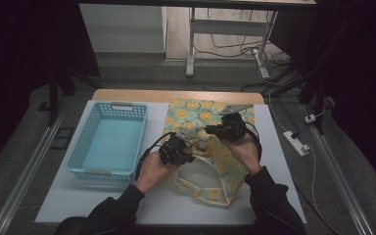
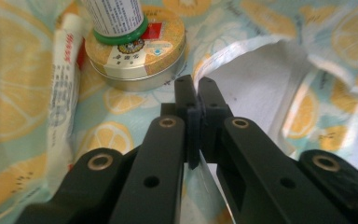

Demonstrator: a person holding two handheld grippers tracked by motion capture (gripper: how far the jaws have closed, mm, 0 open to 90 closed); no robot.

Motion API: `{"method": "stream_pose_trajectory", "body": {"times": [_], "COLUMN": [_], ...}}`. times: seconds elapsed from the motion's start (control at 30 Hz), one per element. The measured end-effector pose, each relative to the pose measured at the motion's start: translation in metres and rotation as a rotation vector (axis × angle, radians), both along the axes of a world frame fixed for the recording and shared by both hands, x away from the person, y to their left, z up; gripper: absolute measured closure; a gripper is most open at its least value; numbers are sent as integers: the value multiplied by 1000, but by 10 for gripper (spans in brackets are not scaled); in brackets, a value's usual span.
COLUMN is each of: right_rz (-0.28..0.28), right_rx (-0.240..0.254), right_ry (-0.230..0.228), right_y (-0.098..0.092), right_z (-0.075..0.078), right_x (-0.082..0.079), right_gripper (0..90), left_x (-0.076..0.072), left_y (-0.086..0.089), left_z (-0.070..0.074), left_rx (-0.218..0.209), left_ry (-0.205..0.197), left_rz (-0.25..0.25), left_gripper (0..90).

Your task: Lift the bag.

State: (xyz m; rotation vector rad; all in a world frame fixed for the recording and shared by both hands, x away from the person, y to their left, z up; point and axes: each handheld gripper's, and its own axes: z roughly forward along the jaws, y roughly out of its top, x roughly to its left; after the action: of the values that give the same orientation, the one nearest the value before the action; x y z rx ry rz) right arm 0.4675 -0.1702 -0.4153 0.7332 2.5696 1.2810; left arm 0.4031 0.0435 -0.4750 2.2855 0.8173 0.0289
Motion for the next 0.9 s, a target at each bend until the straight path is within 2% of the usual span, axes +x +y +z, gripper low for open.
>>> {"method": "stream_pose_trajectory", "body": {"times": [0.3,0.5,0.9], "right_rz": [11,25,40], "right_rx": [-30,-30,-7], "right_ry": [2,0,3], "right_y": [8,13,12], "right_z": [11,19,32], "right_x": [4,4,4], "right_gripper": [900,900,900], "left_x": [6,9,23], "left_y": [13,18,34], "left_z": [23,39,69], "left_rx": [-51,-45,-98], "left_ry": [14,13,25], "left_rz": [4,-2,4], "left_gripper": [890,890,890]}}
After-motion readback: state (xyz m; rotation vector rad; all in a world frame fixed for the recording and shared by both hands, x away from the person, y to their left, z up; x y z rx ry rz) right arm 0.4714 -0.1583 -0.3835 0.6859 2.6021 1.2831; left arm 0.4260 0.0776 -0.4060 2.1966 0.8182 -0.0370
